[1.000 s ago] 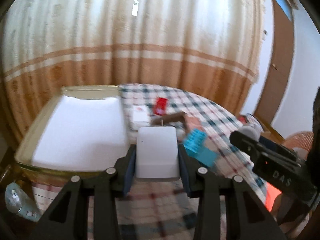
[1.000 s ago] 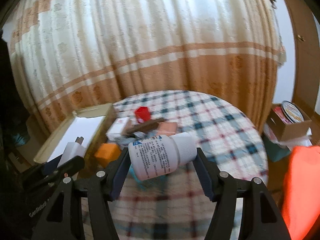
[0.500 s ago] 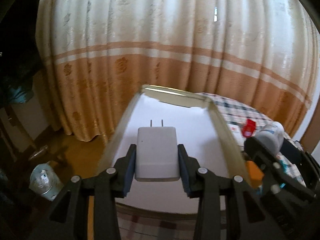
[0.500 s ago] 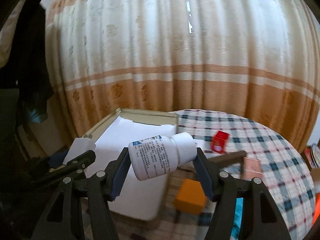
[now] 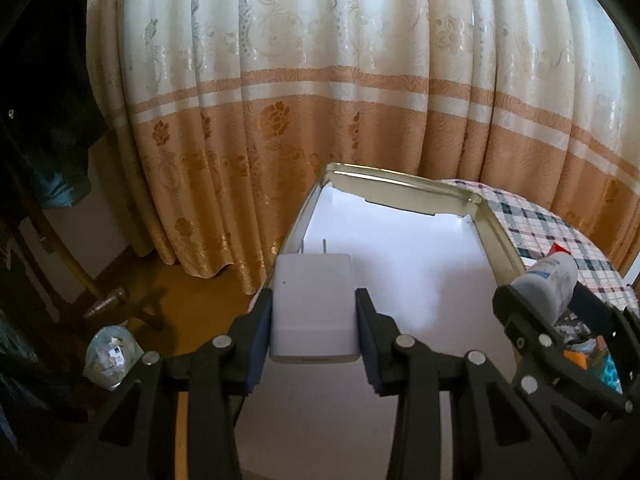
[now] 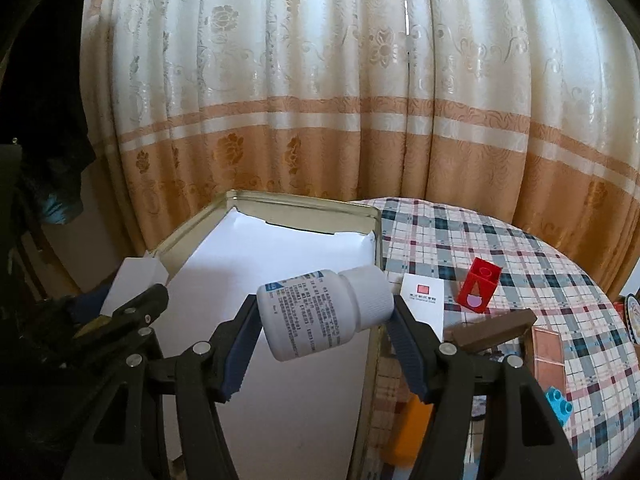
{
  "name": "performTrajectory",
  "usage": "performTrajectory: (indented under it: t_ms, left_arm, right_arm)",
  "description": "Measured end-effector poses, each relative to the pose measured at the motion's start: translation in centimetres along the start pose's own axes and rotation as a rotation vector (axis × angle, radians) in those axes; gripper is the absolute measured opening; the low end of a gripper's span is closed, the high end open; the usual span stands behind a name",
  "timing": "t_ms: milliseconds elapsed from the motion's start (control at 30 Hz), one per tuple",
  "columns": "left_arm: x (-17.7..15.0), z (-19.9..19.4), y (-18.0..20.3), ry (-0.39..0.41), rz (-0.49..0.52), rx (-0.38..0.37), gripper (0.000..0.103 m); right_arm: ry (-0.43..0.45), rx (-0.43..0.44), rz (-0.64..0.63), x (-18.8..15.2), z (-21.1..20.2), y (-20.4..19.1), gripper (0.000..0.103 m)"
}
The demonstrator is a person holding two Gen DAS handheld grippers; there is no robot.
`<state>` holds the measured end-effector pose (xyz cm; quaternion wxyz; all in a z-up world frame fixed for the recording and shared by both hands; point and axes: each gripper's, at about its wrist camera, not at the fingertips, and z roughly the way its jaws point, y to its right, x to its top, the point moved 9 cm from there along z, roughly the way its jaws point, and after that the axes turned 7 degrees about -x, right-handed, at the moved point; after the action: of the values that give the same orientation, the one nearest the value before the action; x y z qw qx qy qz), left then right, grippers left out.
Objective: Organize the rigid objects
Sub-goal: 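Carry the charger into the gold tray and open the left tool while the right tool carries the bottle, then lower the pill bottle into the tray and open the right tool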
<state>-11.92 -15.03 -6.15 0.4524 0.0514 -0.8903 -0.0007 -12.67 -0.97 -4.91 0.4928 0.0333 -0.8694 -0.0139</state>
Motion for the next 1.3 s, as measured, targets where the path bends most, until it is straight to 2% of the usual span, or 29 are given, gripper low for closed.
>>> performTrajectory:
  t_ms: [167, 233, 367, 433, 500, 533, 733, 833, 1000, 1167, 1300]
  left_arm:
    - [-0.2, 0.0, 0.1, -0.009, -0.011, 0.007, 0.04]
    - [0.0, -0.5, 0.2, 0.011, -0.011, 0.012, 0.046]
    - [0.1, -1.1, 0.4, 0.042, -0.015, 0.007, 0.061]
    - [0.1, -1.4, 0.0, 0.052, -0.035, 0.053, 0.083]
    - [0.3, -2.0, -0.4, 0.079, -0.049, 0.075, 0.094]
    - [0.5, -2.2, -0.4, 0.093, -0.054, 0.074, 0.096]
    - [0.7, -3.5, 1.0, 0.136, -0.061, 0.045, 0.098]
    - [0.7, -3.9, 1.7, 0.159, -0.062, 0.048, 0.098]
    - [0.3, -3.9, 2.9, 0.164, -0.028, 0.045, 0.099]
    - [0.2, -4.7, 4.6, 0.191, 0.032, 0.041, 0.101]
    - [-0.1, -4.9, 5.2, 0.181, 0.032, 0.026, 0.102]
  right_arm:
    - [-0.031, 0.058, 0.046, -0.4, 0.6, 0.3, 0.066]
    - [-0.026, 0.073, 0.064, -0.4, 0.5, 0.5, 0.066]
    - [-0.018, 0.063, 0.112, -0.4, 0.3, 1.5, 0.067]
    - [-0.017, 0.057, 0.135, -0.4, 0.2, 2.0, 0.067]
    - [-0.011, 0.048, 0.151, -0.3, 0.0, 2.5, 0.067]
    - [0.002, 0.042, 0.16, -0.3, -0.3, 2.8, 0.071]
    - [0.107, -0.057, 0.196, 0.2, -3.0, 5.3, 0.082]
    - [0.124, -0.096, 0.246, 0.2, -3.7, 6.8, 0.086]
    - [0.15, -0.112, 0.29, 0.3, -4.5, 7.8, 0.086]
    - [0.185, -0.134, 0.256, 0.6, -5.5, 7.3, 0.086]
    - [0.197, -0.147, 0.26, 0.3, -6.2, 7.4, 0.092]
